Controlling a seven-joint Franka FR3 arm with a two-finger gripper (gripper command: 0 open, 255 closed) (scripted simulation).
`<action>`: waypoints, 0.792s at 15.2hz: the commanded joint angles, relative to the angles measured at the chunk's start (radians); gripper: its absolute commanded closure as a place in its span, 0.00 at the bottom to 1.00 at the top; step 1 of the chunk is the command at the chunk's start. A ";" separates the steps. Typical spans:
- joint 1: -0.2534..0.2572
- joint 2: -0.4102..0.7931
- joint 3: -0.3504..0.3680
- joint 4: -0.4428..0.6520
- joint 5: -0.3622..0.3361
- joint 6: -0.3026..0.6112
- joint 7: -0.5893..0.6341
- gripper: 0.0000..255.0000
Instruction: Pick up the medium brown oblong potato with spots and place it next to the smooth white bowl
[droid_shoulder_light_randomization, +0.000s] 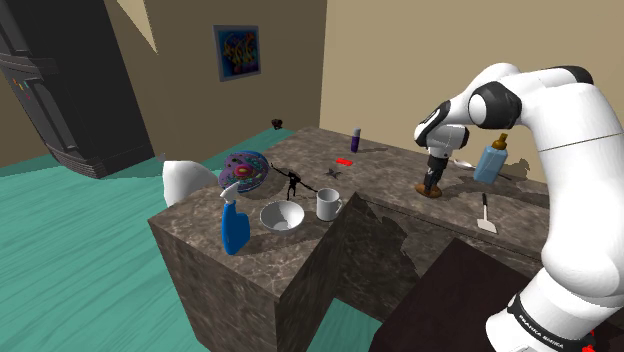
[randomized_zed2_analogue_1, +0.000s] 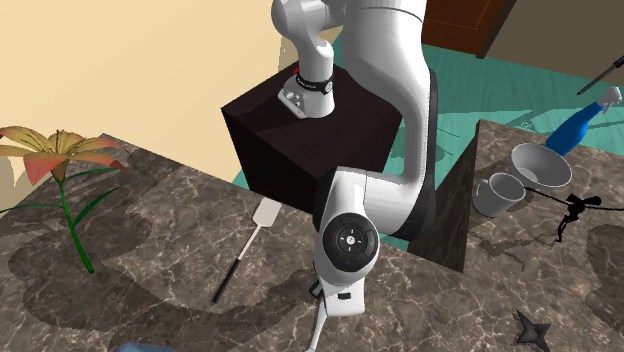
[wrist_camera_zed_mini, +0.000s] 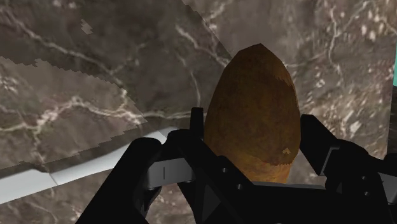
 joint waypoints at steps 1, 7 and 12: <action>0.000 0.000 0.000 0.000 0.000 0.000 0.000 1.00; 0.011 -0.038 -0.015 -0.005 -0.017 -0.032 0.009 1.00; 0.023 -0.084 -0.032 -0.006 -0.039 -0.074 0.021 1.00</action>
